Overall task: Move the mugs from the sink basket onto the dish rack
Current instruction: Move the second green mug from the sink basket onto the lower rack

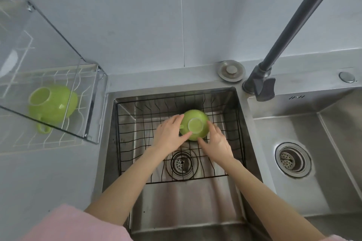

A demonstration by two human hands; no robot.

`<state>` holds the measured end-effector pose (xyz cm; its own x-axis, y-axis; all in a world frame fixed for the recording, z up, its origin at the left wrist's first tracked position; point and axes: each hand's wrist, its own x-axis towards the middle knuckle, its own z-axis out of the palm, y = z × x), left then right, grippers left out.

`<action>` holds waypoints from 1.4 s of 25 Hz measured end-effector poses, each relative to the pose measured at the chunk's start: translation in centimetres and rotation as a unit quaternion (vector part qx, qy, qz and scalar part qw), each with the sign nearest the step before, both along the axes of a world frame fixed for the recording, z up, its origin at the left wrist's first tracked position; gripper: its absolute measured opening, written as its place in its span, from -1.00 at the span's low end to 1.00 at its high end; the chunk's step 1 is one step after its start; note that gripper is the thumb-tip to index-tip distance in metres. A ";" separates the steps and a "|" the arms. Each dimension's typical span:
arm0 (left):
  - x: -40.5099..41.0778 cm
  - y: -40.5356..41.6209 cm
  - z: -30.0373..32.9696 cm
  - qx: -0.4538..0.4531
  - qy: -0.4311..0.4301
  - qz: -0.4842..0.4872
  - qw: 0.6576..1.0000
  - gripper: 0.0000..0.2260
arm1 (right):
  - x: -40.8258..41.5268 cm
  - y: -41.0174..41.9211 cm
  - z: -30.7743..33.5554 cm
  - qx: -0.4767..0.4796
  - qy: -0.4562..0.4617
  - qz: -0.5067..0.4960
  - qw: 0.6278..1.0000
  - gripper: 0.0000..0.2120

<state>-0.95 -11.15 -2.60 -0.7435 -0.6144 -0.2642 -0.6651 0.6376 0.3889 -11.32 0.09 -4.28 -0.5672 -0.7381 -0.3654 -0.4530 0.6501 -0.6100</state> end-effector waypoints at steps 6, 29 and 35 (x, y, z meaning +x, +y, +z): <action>-2.7 -1.8 -3.6 0.075 -0.014 0.042 0.996 -0.36 | -1.5 -2.3 -3.2 0.012 -0.141 -0.145 0.979 -0.44; 2.2 3.5 -1.5 0.336 0.143 0.282 0.887 -0.45 | 0.1 1.2 1.2 -0.076 -0.149 -0.096 0.981 -0.56; 4.9 6.7 1.5 0.405 0.240 0.327 0.819 -0.54 | 2.0 4.3 4.4 -0.111 -0.155 -0.061 0.980 -0.56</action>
<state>3.93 -4.42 -1.11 -0.4629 -0.6911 -0.5551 -0.4074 -0.3903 0.8257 -9.33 4.39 0.08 -0.5432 -0.7530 -0.3713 -0.1520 0.5231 -0.8386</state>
